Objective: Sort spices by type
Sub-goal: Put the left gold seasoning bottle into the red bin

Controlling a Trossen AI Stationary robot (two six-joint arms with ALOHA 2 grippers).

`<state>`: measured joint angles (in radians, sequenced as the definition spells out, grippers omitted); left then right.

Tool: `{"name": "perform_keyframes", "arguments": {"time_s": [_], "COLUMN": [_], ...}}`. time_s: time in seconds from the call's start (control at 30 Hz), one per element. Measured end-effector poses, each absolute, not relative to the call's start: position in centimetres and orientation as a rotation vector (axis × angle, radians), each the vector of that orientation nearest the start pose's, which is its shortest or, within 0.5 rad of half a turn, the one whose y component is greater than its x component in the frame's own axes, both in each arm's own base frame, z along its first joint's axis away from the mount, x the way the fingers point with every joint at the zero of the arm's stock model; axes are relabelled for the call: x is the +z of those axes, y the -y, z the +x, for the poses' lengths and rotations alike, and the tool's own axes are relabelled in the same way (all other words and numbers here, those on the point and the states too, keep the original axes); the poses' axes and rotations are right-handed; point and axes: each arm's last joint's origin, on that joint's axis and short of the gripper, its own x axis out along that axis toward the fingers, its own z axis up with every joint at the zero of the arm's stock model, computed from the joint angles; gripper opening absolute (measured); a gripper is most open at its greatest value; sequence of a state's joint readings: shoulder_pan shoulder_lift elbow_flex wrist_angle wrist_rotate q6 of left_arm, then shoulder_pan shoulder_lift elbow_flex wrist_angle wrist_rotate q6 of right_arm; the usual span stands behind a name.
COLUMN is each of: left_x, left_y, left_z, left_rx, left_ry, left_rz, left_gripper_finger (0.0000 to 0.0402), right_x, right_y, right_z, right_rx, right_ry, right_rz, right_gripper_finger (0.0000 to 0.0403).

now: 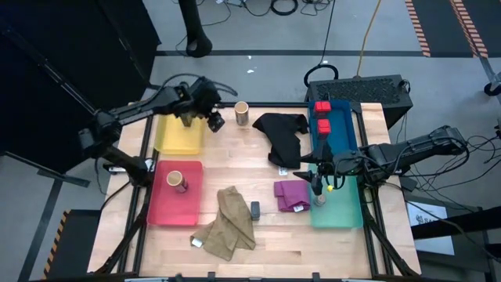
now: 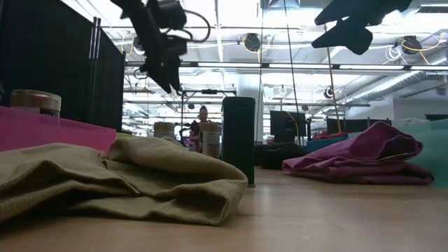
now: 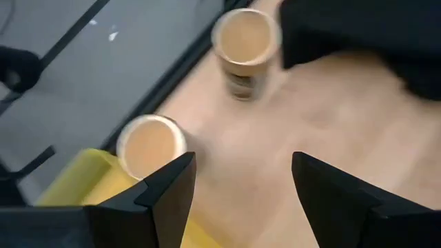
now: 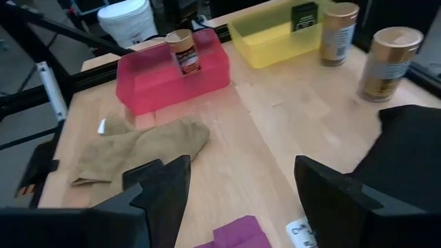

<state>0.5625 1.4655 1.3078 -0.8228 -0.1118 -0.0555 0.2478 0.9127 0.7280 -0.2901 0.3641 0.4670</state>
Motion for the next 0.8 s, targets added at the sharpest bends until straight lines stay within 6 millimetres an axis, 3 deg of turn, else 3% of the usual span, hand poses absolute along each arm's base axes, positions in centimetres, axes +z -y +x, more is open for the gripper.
{"name": "perform_keyframes", "arguments": {"time_s": [0.27,0.43,0.57,0.8], "left_x": [30.6,29.0,27.9,27.8], "left_y": [-21.0,-23.6,-24.5,-24.1], "left_z": [24.8,23.7,23.4,23.8], "left_rx": [0.749,0.803,0.765,0.623], "left_ry": [-1.067,-1.155,-1.214,-1.239], "left_rz": [-0.326,-0.463,-0.475,-0.406], "left_gripper_finger": [0.0247,0.0247,0.0247,0.0247], "right_x": [28.3,28.3,28.3,28.3], "right_y": [-3.6,-3.6,-3.6,-3.6], "right_z": [19.1,19.1,19.1,19.1], "right_rx": [-0.262,-0.260,-0.260,-0.260], "right_ry": [-0.402,-0.404,-0.404,-0.405], "right_rz": [0.280,0.268,0.265,0.265], "right_gripper_finger": [0.0242,0.0242,0.0242,0.0242]}}
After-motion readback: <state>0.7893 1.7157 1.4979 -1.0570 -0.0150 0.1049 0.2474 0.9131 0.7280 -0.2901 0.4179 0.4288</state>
